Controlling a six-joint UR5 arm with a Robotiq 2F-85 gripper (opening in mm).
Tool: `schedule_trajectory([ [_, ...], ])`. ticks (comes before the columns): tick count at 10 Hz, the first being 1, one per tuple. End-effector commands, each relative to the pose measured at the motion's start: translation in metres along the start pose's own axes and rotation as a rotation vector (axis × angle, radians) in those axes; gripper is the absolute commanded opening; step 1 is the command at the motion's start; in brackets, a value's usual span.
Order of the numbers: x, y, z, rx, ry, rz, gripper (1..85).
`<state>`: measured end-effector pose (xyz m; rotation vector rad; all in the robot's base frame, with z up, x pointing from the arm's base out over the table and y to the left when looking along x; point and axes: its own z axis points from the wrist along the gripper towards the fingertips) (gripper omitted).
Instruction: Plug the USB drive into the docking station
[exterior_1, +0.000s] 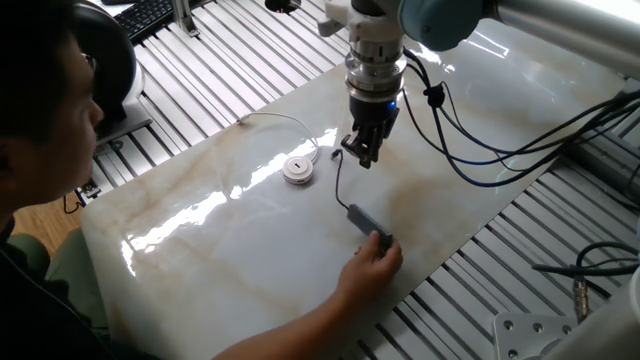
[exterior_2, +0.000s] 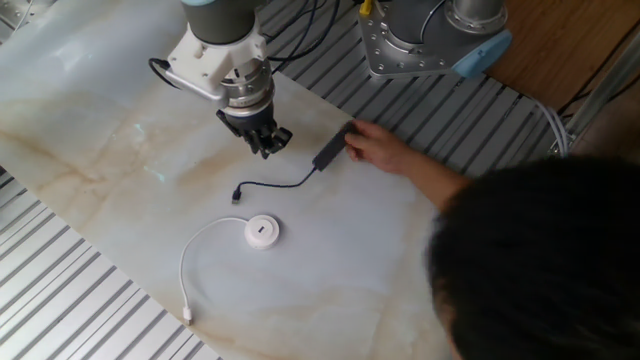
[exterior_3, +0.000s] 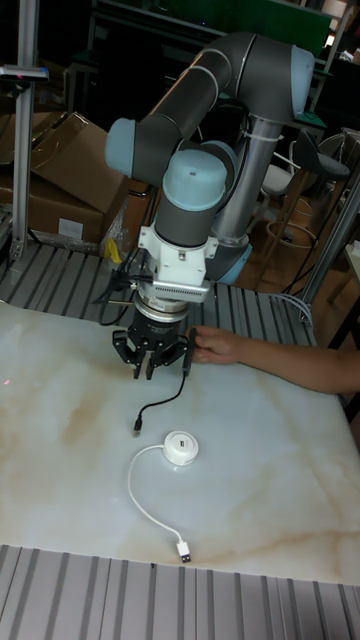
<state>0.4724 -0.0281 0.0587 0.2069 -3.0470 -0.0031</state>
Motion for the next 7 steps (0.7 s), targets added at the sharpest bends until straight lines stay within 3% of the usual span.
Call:
schedule_trajectory([
  [1, -0.001, -0.004, 0.0, 0.003, -0.003, -0.014, 31.3],
  [7, -0.015, -0.002, -0.001, 0.006, -0.053, 0.002, 34.0],
])
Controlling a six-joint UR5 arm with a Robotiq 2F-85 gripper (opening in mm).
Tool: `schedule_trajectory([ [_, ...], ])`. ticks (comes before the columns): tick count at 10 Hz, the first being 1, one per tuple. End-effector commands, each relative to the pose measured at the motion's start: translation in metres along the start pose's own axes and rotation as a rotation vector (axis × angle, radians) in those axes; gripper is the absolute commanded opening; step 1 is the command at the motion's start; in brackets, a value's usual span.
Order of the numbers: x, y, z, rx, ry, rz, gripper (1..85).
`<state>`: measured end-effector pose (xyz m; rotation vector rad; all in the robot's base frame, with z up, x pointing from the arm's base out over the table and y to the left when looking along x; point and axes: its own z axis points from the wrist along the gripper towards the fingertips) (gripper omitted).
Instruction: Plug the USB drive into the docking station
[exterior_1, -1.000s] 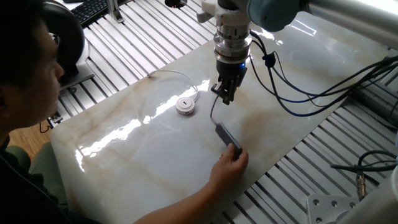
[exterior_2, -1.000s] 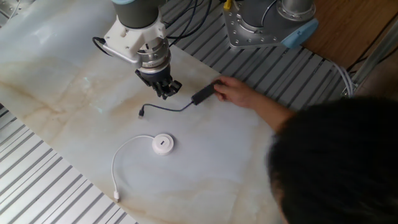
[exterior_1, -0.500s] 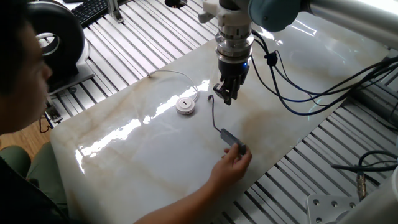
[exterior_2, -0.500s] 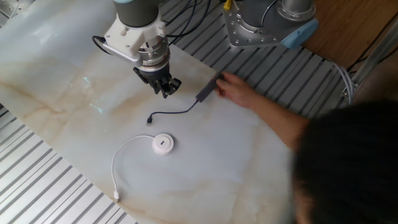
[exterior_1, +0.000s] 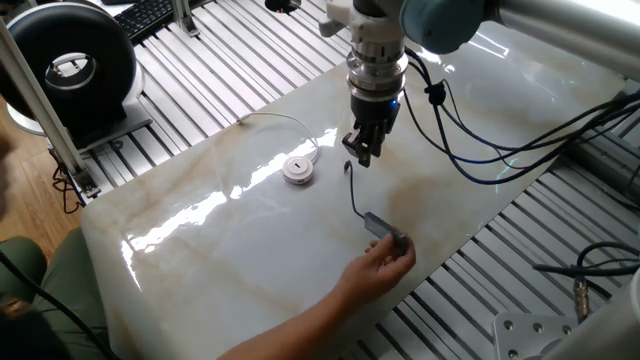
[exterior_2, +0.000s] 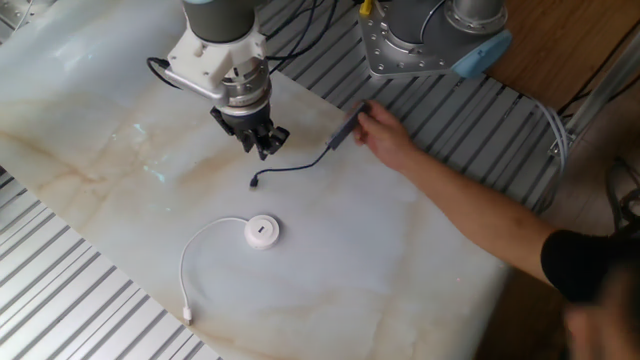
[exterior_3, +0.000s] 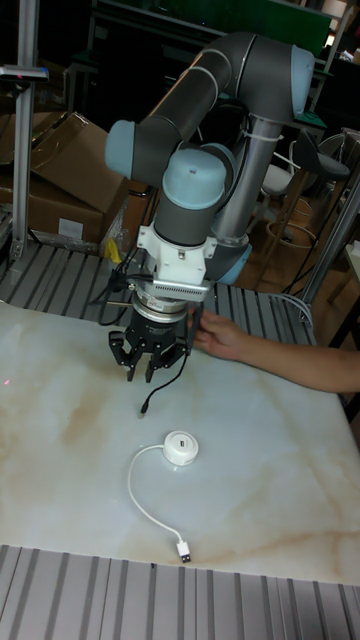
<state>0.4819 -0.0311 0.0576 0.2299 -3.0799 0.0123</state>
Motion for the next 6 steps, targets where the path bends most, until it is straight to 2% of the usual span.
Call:
schedule_trajectory([
  [1, -0.009, 0.002, -0.001, -0.006, -0.027, 0.018, 34.0],
  [3, -0.013, 0.007, -0.001, -0.021, -0.042, 0.031, 35.0],
  [4, -0.016, 0.014, -0.003, -0.039, -0.05, 0.054, 35.7],
  [5, -0.019, 0.03, -0.006, -0.083, -0.057, 0.103, 35.7],
  [6, -0.023, 0.032, -0.007, -0.09, -0.074, 0.12, 35.7],
])
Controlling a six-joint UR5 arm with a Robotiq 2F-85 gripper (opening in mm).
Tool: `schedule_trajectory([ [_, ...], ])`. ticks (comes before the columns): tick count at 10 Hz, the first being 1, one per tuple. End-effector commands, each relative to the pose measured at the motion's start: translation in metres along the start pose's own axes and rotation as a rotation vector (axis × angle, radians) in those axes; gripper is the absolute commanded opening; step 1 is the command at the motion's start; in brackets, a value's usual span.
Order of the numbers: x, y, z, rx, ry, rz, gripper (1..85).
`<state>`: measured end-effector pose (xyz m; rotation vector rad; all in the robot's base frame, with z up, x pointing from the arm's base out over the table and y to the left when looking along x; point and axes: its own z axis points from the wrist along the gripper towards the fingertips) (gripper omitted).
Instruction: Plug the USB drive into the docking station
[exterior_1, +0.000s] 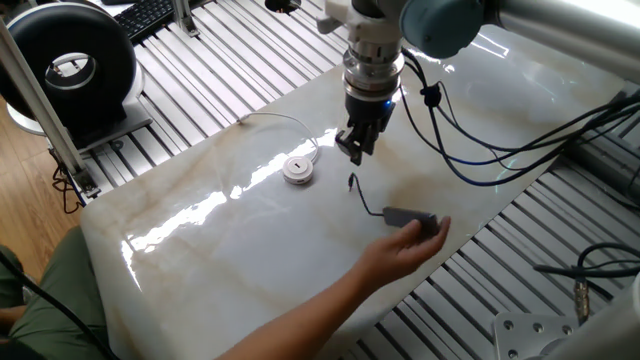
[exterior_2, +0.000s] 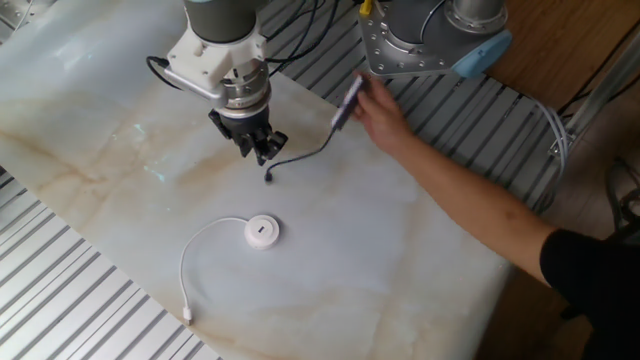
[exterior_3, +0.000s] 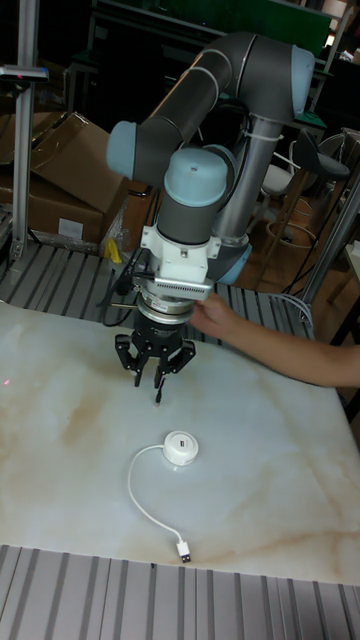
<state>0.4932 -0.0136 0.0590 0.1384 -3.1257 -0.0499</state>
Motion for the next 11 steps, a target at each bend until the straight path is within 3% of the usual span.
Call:
schedule_trajectory([
  [1, -0.013, 0.017, -0.004, -0.049, -0.047, 0.075, 35.7],
  [5, -0.017, 0.029, -0.006, -0.079, -0.062, 0.127, 33.7],
  [11, -0.02, 0.028, -0.001, -0.063, -0.085, 0.162, 29.7],
])
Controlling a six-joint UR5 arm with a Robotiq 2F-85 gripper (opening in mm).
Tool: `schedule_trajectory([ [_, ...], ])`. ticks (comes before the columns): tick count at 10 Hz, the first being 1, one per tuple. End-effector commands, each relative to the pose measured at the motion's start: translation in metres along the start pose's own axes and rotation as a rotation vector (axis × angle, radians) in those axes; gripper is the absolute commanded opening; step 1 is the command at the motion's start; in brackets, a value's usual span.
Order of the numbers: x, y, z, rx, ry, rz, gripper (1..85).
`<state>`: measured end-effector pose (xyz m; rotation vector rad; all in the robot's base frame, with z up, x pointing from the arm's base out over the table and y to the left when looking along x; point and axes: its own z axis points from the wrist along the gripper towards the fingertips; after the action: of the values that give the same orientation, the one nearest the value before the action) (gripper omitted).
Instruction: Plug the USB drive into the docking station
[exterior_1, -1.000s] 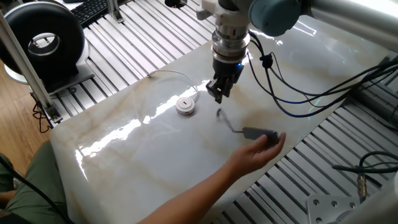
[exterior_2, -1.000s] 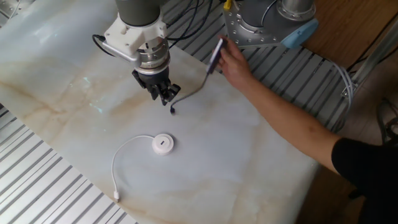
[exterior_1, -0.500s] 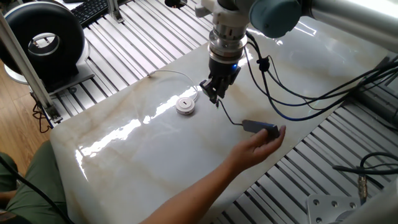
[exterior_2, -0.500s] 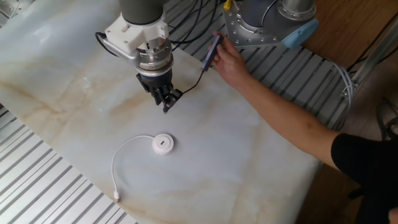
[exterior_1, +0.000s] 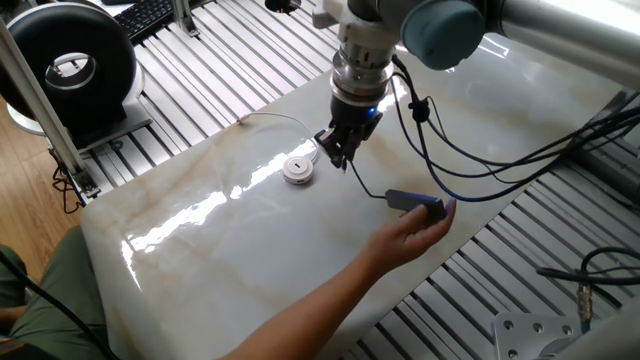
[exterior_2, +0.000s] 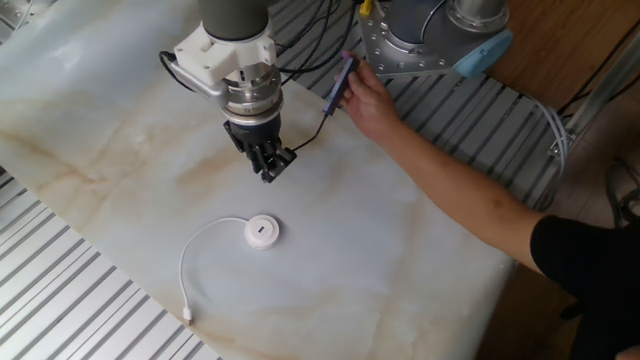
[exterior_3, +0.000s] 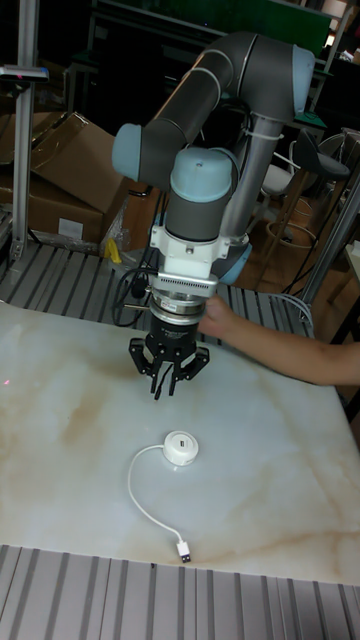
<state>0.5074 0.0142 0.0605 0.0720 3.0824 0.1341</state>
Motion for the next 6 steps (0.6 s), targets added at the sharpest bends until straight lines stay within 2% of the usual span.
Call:
schedule_trajectory([
  [1, -0.009, 0.002, 0.002, -0.007, -0.044, 0.053, 28.7],
  [2, -0.009, 0.003, 0.003, -0.01, -0.051, 0.068, 28.3],
  [4, -0.002, 0.007, 0.003, -0.022, -0.023, 0.091, 28.3],
  [6, 0.001, 0.007, 0.004, -0.022, -0.014, 0.097, 27.0],
])
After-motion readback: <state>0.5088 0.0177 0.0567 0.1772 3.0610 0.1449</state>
